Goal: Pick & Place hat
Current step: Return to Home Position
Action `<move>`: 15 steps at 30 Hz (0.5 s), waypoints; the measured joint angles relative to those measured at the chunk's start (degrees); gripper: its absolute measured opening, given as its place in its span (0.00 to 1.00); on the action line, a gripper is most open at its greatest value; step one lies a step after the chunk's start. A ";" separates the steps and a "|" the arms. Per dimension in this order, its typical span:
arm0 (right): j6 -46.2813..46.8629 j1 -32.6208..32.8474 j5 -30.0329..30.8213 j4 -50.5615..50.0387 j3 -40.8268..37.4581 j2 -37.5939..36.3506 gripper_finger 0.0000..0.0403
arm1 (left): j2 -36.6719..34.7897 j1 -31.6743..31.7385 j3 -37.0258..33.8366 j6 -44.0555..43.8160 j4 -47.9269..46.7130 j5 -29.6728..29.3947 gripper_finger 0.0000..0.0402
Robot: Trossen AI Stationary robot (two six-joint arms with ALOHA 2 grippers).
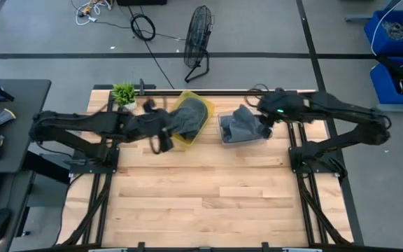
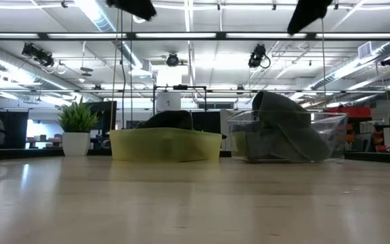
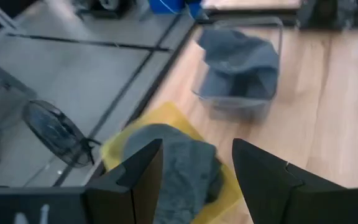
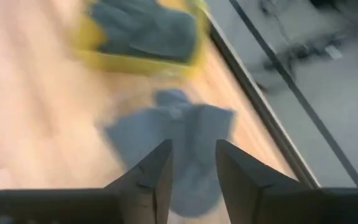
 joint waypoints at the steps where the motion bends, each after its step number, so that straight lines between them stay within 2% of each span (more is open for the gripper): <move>1: -0.76 1.21 -1.01 0.64 -0.49 -1.89 0.30 | -1.56 -0.77 0.00 -0.92 -1.21 -1.26 0.49; 6: -2.41 7.20 -1.83 8.11 -6.72 -13.57 0.28 | -9.61 -5.19 -0.10 -8.49 -12.43 -6.18 0.49; 8: -2.59 9.32 -1.81 13.13 -11.24 -18.91 0.27 | -12.56 -7.32 -2.90 -11.97 -13.72 -10.50 0.49; 11: -3.36 11.81 -2.82 19.82 -19.66 -26.71 0.26 | -18.65 -10.35 -11.57 -15.38 -13.26 -14.01 0.49; 15: -3.37 13.23 -2.76 26.01 -29.42 -37.02 0.25 | -27.91 -13.60 -26.87 -21.13 -4.75 -14.26 0.49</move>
